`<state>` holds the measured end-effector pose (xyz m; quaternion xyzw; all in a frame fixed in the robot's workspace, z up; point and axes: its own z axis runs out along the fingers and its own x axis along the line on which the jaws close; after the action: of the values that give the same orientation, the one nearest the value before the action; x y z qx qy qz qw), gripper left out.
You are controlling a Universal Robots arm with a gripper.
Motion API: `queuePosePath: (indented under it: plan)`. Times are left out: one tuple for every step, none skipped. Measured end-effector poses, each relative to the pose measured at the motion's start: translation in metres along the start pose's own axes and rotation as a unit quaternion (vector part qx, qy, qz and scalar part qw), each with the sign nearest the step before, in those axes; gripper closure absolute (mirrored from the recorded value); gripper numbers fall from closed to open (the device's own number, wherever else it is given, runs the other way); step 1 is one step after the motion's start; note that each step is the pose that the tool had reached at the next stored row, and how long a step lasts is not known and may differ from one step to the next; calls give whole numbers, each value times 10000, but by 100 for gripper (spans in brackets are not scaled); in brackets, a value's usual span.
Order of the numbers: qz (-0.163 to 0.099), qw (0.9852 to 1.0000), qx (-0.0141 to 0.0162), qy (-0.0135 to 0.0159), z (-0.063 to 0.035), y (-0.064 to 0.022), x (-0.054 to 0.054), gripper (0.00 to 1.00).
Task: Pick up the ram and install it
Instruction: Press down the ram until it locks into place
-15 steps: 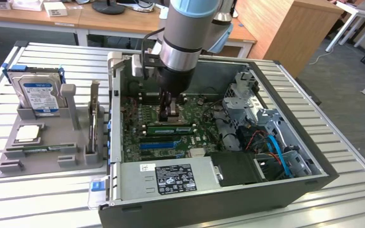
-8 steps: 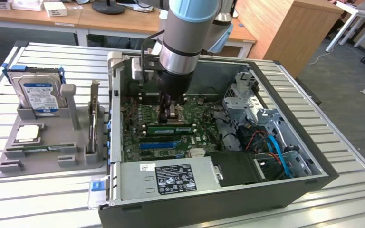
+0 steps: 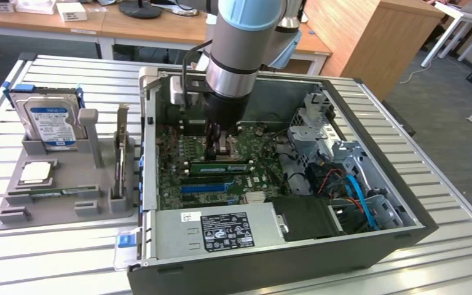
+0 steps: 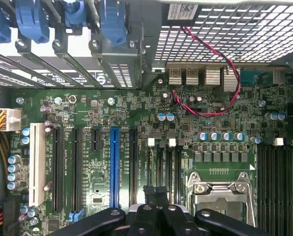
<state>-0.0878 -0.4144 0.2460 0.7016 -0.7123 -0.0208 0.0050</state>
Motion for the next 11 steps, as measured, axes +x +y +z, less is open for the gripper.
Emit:
queuePosePath:
  plan:
    - [0,10000,-1,1,7,0,1,89]
    - [0,10000,-1,1,17,-1,1,89]
    - [0,10000,-1,1,28,-1,1,89]
    - [0,10000,-1,1,40,-1,1,89]
    - [0,10000,-1,1,52,-2,1,89]
    - [0,10000,-1,1,64,-2,2,89]
    - [0,10000,-1,1,73,-2,2,89]
    - [0,10000,-1,1,82,-3,2,89]
    - [0,10000,-1,1,89,-3,2,89]
    - [0,10000,0,1,97,-3,3,89]
    - [0,10000,-1,1,104,-4,3,89]
